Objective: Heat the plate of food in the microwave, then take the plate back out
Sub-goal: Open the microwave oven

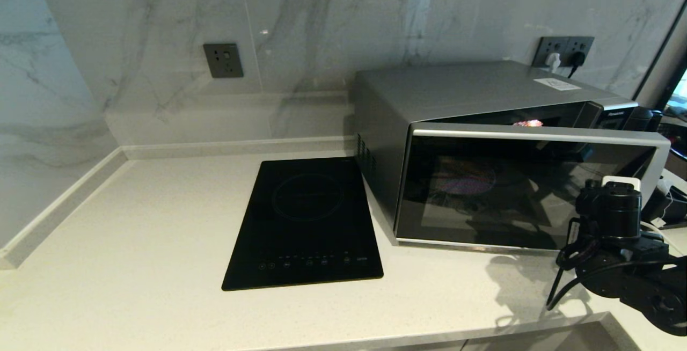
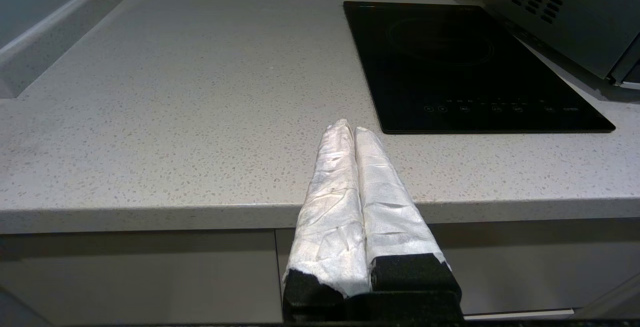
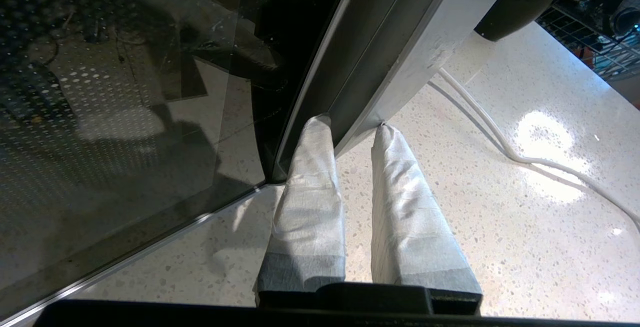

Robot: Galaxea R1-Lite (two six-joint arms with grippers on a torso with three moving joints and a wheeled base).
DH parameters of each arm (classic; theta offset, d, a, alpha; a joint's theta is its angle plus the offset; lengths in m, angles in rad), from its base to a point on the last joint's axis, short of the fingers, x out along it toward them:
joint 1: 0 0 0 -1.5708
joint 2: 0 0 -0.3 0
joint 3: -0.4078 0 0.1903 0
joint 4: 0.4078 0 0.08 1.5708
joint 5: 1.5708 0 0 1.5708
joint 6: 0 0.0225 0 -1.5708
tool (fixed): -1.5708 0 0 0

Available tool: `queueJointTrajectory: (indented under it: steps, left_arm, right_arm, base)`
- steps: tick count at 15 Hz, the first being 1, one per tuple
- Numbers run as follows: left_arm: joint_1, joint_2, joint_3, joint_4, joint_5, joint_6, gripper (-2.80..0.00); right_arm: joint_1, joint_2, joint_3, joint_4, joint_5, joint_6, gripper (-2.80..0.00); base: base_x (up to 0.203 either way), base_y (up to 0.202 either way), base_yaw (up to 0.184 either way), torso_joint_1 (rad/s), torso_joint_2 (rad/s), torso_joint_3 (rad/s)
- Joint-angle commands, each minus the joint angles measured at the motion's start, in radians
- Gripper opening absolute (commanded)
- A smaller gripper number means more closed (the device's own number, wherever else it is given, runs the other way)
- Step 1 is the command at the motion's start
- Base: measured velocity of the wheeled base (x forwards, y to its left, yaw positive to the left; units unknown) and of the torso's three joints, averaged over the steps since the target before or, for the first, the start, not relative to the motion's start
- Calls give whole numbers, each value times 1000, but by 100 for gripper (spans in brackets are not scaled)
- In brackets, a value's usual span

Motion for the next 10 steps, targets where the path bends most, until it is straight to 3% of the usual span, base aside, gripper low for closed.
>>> queueJointTrajectory:
  steps: [1,6,7,10]
  left_arm:
    - [0,1,0,0,0,-1,-280]
    - [0,1,0,0,0,-1,-280]
    - [0,1,0,0,0,-1,-280]
    - [0,1,0,0,0,-1,-280]
  right_arm:
    - [1,2,0,-6,-6,0,-280]
    - [2,2,2,-6,-7,0,-280]
    - [1,2,3,-6,-7,0,0]
    - [3,2,13,-8,-6,1,0]
  base:
    - [0,0,0,0,0,0]
    - [0,0,0,0,0,0]
    - [0,0,0,0,0,0]
    - [0,0,0,0,0,0]
